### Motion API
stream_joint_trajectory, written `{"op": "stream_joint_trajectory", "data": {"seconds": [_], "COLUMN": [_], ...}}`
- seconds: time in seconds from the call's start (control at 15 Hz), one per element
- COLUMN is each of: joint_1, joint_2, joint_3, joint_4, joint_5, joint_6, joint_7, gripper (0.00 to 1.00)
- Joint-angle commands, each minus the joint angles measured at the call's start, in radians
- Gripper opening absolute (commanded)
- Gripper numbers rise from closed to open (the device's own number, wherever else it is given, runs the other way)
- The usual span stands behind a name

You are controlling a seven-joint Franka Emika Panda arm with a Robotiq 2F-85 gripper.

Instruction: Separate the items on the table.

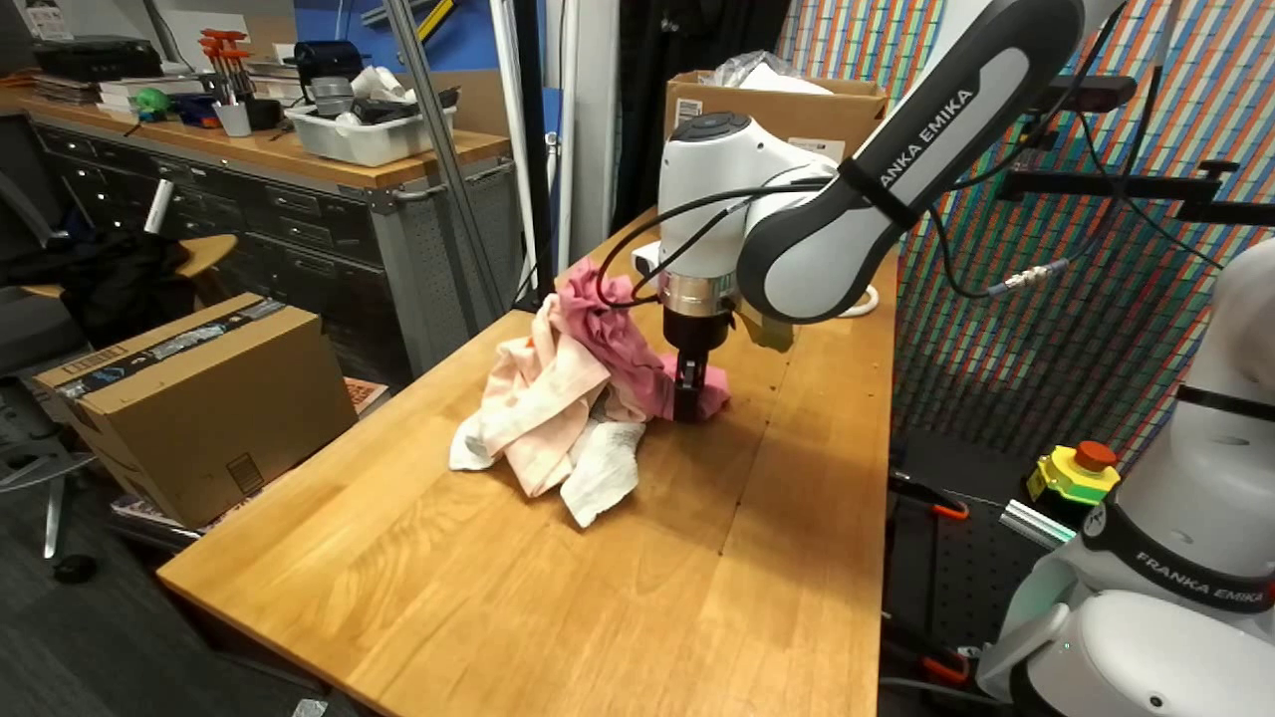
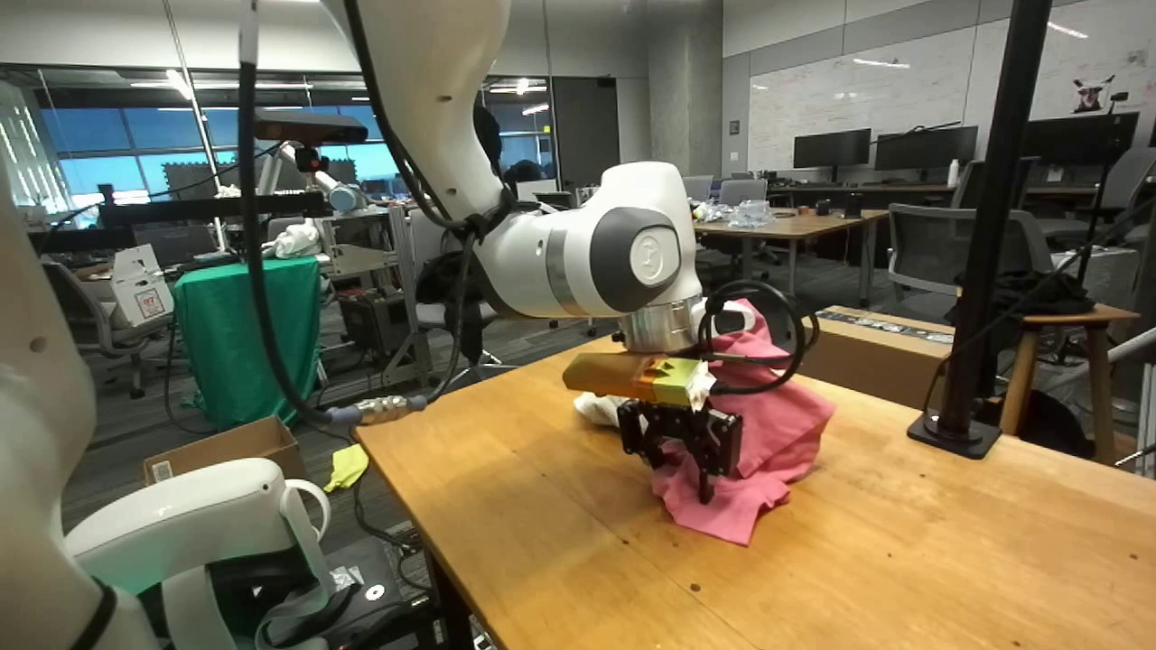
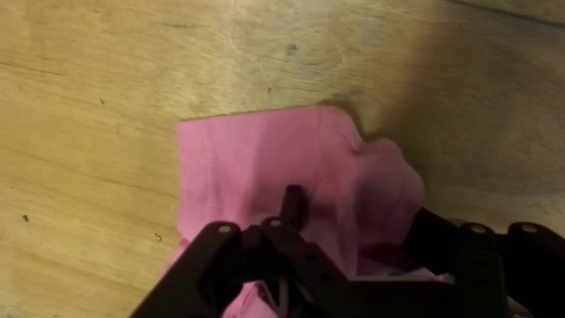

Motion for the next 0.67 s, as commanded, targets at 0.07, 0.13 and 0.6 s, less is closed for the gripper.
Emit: {"op": "stream_joint_trajectory", "data": {"seconds": [0.07,0.13,0.6], "joint_1": [-0.008,-0.009,-0.008], "joint_2": [-0.021,-0.033,-0.209], "joint_3": [-0.003,-0.004,-0.006], "joint_4": [-0.019,-0.022,-0.055], "joint_5": [0.026,0.027,-0.022], "joint_6": [0.011,0.007,-0.037], "joint_7": [-0.010,-0.007,0.118], "gripper": [0.14,0.07,0.03]}}
